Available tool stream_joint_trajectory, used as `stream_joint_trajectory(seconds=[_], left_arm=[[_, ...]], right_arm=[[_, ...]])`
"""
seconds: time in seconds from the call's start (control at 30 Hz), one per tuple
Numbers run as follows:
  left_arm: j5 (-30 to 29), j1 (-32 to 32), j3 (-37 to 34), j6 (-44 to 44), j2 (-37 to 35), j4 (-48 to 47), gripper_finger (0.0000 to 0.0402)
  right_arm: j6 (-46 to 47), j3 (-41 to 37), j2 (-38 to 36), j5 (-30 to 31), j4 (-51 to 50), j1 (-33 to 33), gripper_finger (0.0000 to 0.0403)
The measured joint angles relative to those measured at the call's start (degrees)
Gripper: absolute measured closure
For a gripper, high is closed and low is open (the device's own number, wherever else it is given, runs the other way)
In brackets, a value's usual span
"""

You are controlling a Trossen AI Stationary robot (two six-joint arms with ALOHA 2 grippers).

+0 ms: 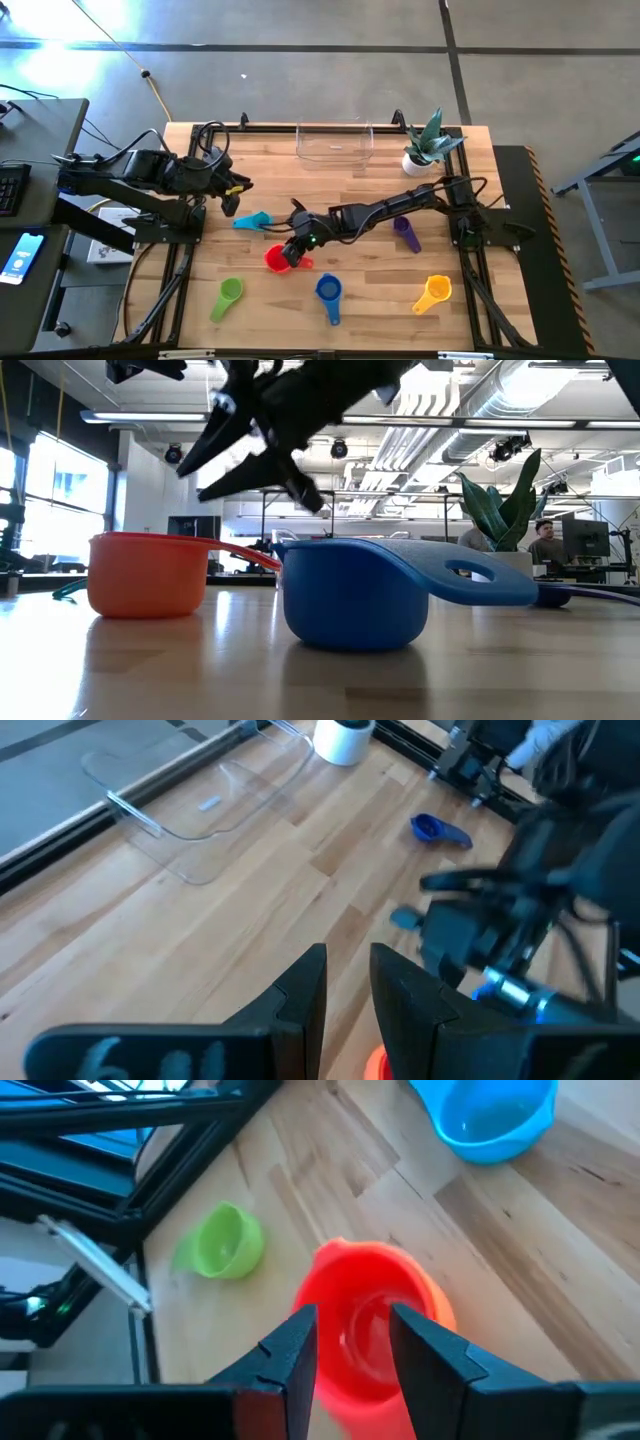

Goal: Nest measuring cups in basket
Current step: Stack the blue measuring cup on top of the red measuring cup

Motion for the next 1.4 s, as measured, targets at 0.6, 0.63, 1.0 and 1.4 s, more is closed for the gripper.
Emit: stream_joint_trajectory(seconds=[0.6, 0.63, 1.0, 1.4], left_arm=[[11.4, -0.1, 0.0, -2.5, 0.0, 0.0, 0.0332], [12.1, -0.1, 0.0, -2.7, 0.0, 0.0, 0.0332], [12.3, -0.1, 0.0, -10.7, 0.0, 0.0, 0.0332], [12.2, -0.1, 0.1, -14.6, 1.5, 0.0, 0.0332]], right_arm=[[18.6, 0.0, -7.1, 6.4, -30.4, 9.4, 0.0284], [19.6, 0.0, -7.0, 7.1, -31.8, 10.0, 0.0284], [24.0, -0.5, -6.9, 8.3, -35.9, 15.0, 0.0284], [22.5, -0.5, -3.9, 8.8, -36.3, 16.7, 0.0284]])
